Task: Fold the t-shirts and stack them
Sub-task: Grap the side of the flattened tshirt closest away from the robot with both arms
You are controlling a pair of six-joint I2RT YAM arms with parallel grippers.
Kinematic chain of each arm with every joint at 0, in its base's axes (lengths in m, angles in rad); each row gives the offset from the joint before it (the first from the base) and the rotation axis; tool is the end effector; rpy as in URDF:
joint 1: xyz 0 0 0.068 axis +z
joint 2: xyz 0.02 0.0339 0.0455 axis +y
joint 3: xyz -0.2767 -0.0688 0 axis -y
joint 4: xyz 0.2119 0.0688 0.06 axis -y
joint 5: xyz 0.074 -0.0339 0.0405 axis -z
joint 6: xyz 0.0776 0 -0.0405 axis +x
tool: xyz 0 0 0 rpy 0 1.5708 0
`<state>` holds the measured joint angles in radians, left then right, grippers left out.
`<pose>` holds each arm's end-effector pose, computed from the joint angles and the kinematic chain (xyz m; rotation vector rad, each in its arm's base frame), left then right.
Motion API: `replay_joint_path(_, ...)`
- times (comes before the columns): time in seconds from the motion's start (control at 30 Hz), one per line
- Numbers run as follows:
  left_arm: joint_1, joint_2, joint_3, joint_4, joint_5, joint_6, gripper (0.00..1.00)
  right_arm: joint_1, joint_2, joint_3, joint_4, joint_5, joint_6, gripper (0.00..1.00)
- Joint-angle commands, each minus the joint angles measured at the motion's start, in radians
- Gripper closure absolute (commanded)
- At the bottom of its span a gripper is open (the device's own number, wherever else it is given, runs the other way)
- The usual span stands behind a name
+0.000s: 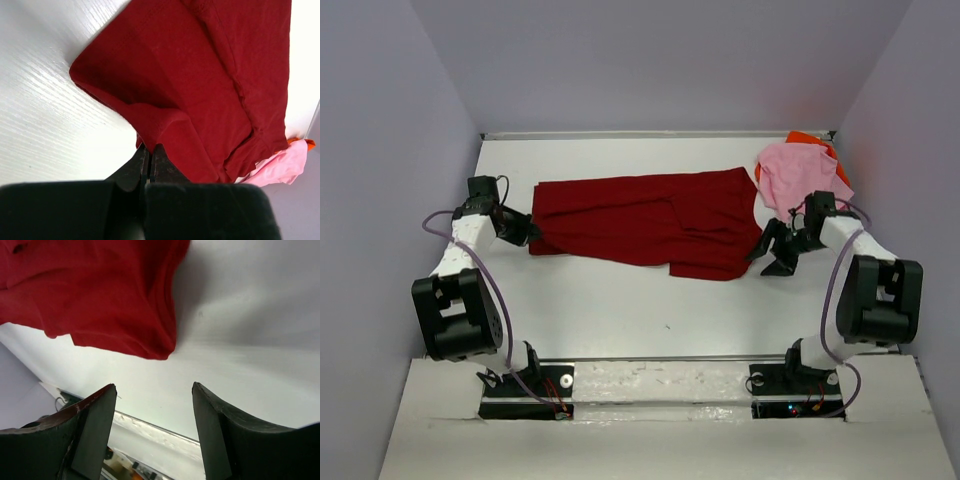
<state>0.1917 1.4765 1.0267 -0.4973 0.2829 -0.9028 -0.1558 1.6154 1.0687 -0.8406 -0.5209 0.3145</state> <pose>0.2963 0.0354 0.2303 -1.2420 2.2661 -0.6343 0.2730 -0.0038 0.1921 0.6063 2.8355 0.7912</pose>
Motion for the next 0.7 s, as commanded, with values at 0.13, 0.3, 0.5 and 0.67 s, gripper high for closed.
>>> replay_joint_path(0.13, -0.009, -0.051, -0.002, 0.009, 0.042, 0.047, 1.00, -0.027, -0.335, -0.351, 0.339, -0.199, 0.244, 0.35)
replay_joint_path(0.3, -0.009, -0.039, 0.019, -0.001, 0.047, 0.074, 1.00, -0.068, -0.495, -0.478, 0.437, -0.220, 0.349, 0.35)
replay_joint_path(0.5, -0.009, -0.025, 0.024, 0.008, 0.067, 0.093, 1.00, -0.152, -0.650, -0.797, 0.722, -0.335, 0.560, 0.35)
replay_joint_path(0.67, -0.009, -0.015, 0.030, 0.017, 0.084, 0.104, 1.00, -0.152, -0.614, -0.877, 0.964, -0.340, 0.650, 0.36)
